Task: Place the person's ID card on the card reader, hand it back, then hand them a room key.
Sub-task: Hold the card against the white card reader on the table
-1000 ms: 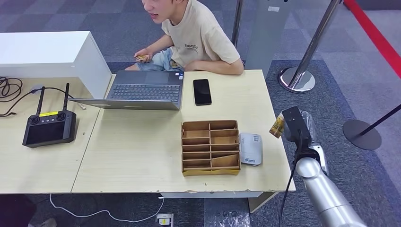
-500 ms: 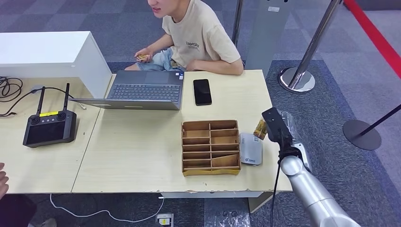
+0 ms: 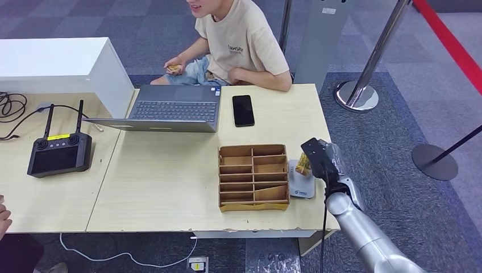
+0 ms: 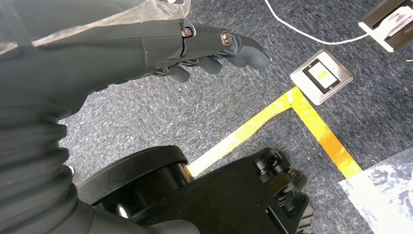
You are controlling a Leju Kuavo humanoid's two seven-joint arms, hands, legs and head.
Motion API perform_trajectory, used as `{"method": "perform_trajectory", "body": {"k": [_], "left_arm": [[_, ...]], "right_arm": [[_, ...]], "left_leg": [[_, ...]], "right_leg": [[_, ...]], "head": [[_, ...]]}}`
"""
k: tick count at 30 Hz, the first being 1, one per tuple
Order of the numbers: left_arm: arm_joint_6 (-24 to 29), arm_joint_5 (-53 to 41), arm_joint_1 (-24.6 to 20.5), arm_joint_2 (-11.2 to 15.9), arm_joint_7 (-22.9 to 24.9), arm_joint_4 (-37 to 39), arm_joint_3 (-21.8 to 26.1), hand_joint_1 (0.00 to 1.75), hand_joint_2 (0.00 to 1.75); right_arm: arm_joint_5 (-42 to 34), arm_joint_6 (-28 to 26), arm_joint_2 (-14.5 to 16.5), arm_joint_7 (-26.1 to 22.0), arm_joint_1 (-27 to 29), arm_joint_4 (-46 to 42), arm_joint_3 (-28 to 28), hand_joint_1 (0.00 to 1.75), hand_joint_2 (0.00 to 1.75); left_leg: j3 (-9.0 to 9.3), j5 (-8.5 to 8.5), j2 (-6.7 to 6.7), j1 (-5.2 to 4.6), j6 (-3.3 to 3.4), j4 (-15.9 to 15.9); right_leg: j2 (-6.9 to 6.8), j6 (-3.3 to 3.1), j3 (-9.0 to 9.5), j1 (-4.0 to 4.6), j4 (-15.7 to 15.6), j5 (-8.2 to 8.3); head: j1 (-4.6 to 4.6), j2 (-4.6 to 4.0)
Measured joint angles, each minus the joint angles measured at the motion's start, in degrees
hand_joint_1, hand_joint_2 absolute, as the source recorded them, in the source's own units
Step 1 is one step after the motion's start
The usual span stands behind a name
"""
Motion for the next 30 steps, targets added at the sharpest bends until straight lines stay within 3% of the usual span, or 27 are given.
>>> {"method": "perform_trajectory", "body": {"k": [9, 21, 30], "left_arm": [[0.13, -0.11, 0.01, 0.0, -0.19, -0.04, 0.0, 0.0, 1.75], [0.06, -0.29, 0.06, 0.0, -0.32, -0.24, 0.0, 0.0, 1.75], [0.02, -0.38, 0.07, 0.0, -0.32, -0.28, 0.0, 0.0, 1.75]], "right_arm": [[13.95, -7.74, 0.22, 2.17, -1.09, 4.28, 3.11, 1.75, 1.75], [32.03, -9.31, 0.28, 8.39, -1.45, 7.46, 5.6, 1.75, 1.75], [33.45, -9.31, 0.43, 8.94, -1.55, 7.86, 5.76, 1.75, 1.75]], "left_leg": [[0.01, 0.0, 0.01, 0.0, 0.0, 0.01], [0.02, 0.0, 0.01, 0.0, 0.0, 0.01], [0.01, 0.0, 0.0, 0.0, 0.0, 0.01]], "right_leg": [[0.0, 0.0, 0.0, 0.0, 0.0, 0.0], [0.0, 0.0, 0.0, 0.0, 0.0, 0.0], [0.0, 0.0, 0.0, 0.0, 0.0, 0.0]], "head": [[-0.01, 0.0], [-0.01, 0.0], [0.0, 0.0]]}}
